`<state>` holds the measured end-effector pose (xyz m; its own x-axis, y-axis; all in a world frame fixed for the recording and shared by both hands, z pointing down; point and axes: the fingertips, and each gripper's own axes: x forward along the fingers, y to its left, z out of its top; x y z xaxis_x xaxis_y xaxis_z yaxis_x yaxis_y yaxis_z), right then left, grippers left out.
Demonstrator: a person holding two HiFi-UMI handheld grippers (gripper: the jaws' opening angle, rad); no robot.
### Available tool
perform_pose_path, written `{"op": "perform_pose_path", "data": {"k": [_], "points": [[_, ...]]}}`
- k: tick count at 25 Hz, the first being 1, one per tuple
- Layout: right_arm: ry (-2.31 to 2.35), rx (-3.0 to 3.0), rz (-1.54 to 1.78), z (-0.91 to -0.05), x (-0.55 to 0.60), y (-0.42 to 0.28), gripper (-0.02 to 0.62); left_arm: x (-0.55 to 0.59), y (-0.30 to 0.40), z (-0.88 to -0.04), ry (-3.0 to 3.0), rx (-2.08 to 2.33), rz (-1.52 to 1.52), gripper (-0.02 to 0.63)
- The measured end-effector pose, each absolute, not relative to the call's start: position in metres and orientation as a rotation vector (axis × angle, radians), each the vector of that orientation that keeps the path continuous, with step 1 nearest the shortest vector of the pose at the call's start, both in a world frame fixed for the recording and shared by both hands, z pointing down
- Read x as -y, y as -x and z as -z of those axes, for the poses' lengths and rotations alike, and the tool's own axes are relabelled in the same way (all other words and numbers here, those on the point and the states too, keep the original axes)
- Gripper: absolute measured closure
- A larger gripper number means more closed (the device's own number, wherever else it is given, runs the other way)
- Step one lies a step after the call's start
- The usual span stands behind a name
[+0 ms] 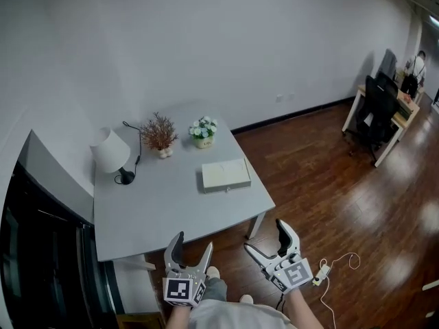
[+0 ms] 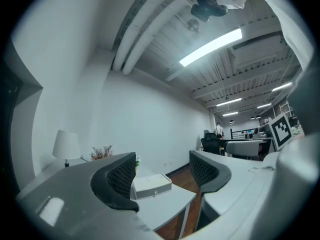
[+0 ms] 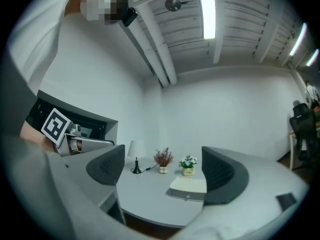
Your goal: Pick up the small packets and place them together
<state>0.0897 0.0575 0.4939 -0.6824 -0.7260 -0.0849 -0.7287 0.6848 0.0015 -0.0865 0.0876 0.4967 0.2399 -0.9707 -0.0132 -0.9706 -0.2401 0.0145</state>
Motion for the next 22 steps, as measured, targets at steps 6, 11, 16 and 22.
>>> {"op": "perform_pose_path", "data": {"k": [6, 11, 16, 22], "points": [[1.176, -2.843, -0.019, -0.497, -0.012, -0.042, 0.12, -0.023, 0.116, -0.497, -2.511, 1.88, 0.075, 0.282], [1.113, -2.84, 0.001, -0.491, 0.034, -0.002, 0.198, 0.027, 0.138, -0.499, -2.569, 1.794, 0.106, 0.328], [1.214, -2.862, -0.034, -0.495, 0.078, 0.019, 0.198, 0.064, 0.158, -0.499, -2.631, 1.732, 0.079, 0.328], [1.335, -2.893, 0.118, -0.532, 0.116, 0.002, 0.198, 0.089, 0.173, -0.512, -2.563, 1.798, 0.033, 0.328]]}}
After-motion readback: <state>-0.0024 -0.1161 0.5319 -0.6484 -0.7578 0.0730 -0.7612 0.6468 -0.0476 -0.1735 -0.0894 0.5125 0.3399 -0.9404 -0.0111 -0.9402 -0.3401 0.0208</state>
